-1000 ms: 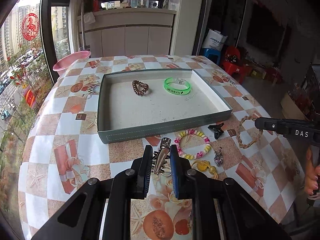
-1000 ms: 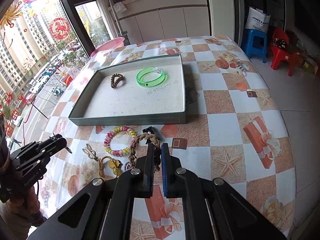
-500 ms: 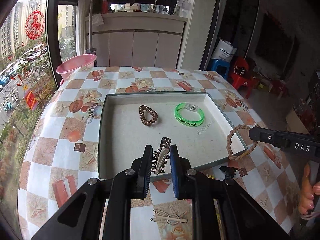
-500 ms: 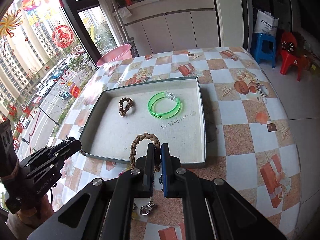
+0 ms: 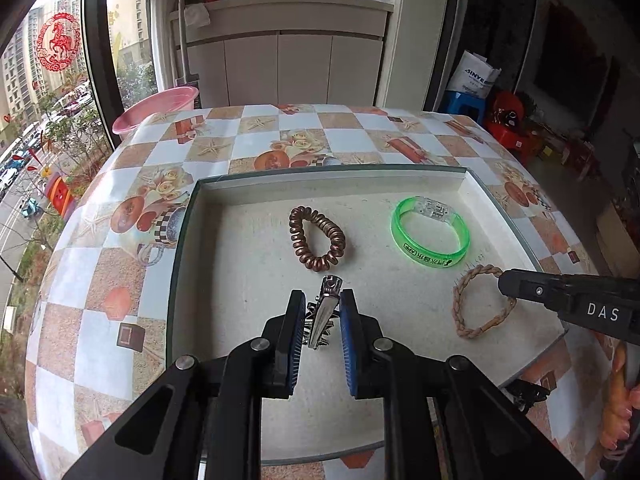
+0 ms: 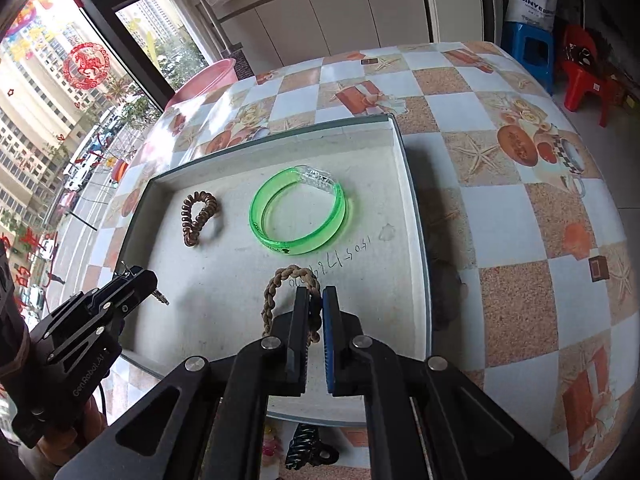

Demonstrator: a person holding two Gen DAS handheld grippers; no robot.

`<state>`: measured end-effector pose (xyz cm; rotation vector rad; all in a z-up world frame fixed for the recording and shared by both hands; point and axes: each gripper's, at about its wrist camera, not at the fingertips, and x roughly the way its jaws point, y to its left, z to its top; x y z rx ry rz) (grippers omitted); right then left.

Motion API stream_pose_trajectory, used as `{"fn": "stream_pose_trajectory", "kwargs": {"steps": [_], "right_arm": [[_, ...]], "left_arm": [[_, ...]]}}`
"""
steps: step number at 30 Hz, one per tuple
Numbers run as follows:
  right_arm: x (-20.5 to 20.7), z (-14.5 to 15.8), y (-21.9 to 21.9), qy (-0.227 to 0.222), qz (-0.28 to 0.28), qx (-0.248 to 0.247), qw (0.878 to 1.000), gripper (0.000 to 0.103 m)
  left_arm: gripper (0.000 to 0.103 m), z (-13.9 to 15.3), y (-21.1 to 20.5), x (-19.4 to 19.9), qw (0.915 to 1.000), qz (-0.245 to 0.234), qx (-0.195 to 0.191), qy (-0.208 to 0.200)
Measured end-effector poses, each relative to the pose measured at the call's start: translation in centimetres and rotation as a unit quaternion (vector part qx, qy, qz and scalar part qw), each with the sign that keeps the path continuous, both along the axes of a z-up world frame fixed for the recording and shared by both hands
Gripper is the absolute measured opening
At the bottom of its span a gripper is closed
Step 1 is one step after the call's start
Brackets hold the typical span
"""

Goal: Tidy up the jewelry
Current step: 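Carry the clip and bracelet into the tray and open both tools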

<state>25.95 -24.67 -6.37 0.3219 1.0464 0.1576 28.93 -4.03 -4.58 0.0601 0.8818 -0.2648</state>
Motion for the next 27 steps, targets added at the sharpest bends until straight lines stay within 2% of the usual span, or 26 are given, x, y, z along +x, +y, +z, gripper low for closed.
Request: {"fn": "stream_pose_trajectory", "kwargs": {"steps": [13,17,20,21,23,24,27], "right_arm": [[3.4,-1.7,0.1,-0.003,-0.011,-0.056,0.998,0.007],[3.2,-1.6,1.0,-0.011,0.002,-0.087,0.996,0.007],[3.2,-1.5,1.1,-0.01,0.005,-0.089,0.996,0.01],[3.3,-1.5,1.0,-0.008,0.006,-0.082,0.997,0.015],[3.2,-1.4,0.8,-0.007,0.002,-0.068,0.998,0.032],[3.1,-1.3,0.7,-0.01,0.0,-0.065,0.998,0.045],[2.7,-0.8,0.8,-0.021,0.002,-0.062,0.998,0.048]], "left_arm": [[0.031,-2.8,-1.0,2.7,0.9988,0.017,0.041,0.018],[0.031,-2.7,-1.1,2.9,0.9987,0.02,0.043,0.02],[0.031,-2.6,-1.2,2.8,0.9979,0.027,0.056,0.017],[0.031,-2.4,-1.2,2.6,0.9978,0.031,0.058,0.012],[0.031,-2.0,-1.1,2.4,0.9977,0.036,0.058,0.002],[0.031,-1.9,-1.1,2.3,0.9977,0.035,0.057,0.001],[0.031,-1.5,-1.2,2.1,0.9978,0.03,0.059,-0.001]]}}
